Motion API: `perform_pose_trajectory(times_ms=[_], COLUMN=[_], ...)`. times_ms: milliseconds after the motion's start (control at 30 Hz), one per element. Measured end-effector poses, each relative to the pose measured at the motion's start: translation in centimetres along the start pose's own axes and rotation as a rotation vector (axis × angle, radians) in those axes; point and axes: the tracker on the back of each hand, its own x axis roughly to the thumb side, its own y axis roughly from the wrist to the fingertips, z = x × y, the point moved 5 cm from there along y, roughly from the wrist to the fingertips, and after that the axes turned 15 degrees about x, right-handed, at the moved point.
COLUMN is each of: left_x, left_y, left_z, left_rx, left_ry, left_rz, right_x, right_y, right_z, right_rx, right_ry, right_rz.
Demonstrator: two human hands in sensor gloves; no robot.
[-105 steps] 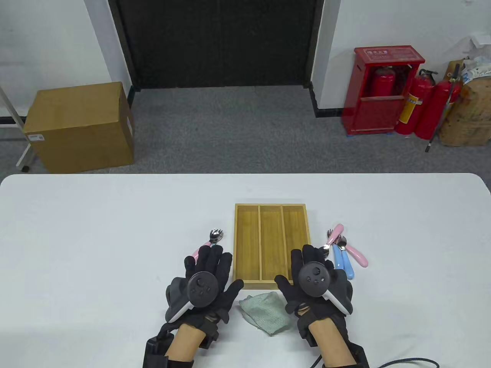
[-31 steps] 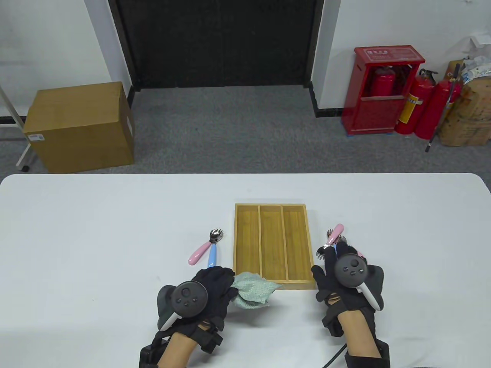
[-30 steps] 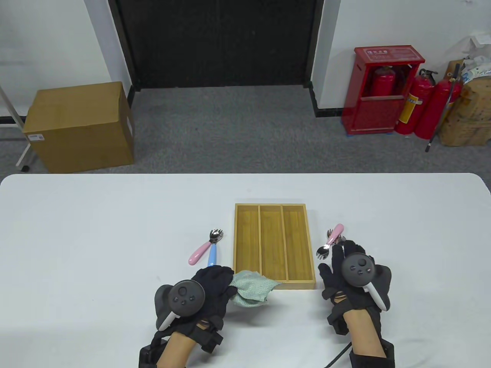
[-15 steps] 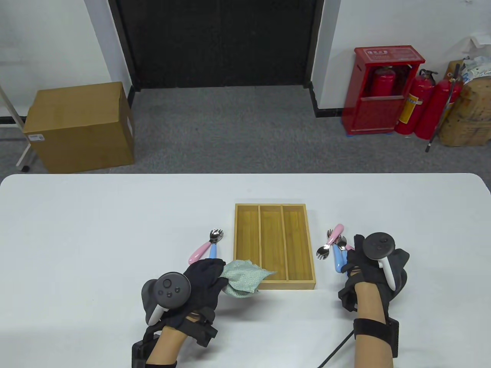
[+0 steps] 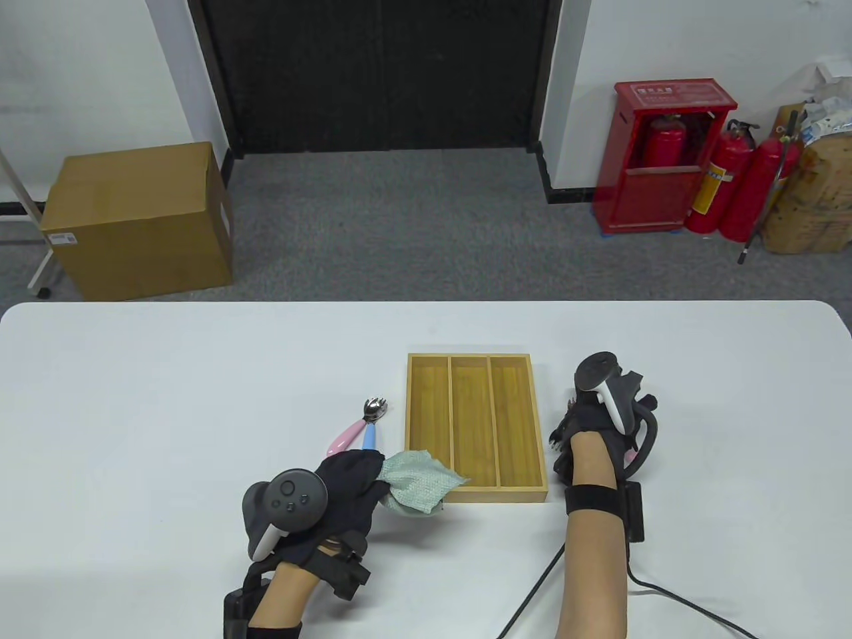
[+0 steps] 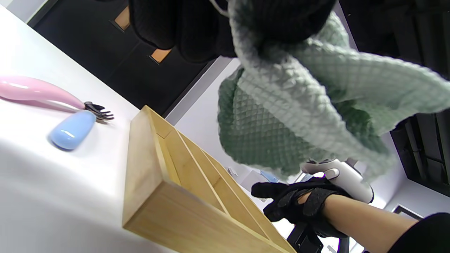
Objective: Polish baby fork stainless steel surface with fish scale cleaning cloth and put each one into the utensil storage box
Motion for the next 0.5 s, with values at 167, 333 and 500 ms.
perform_pose_trajectory(times_ms=[167, 333, 500], left_x=[-0.8, -1.2, -1.5], left_y=[0.0, -0.1, -0.1], left_z=[0.1, -0.3, -0.7], left_rx=[0.007, -0.007, -0.019], left_ry=[-0.008, 0.005, 0.009], left_rz=[0.024, 0.03, 0.034], right_x=[0.4, 1.1, 0.9], right_y=[1.5, 1.9, 2.1], right_z=[1.2, 1.5, 1.5], right_rx=[0.083, 0.095, 0.102], right_ry=[0.029, 0.0, -0.063], right_rz=[-0.003, 0.008, 0.048])
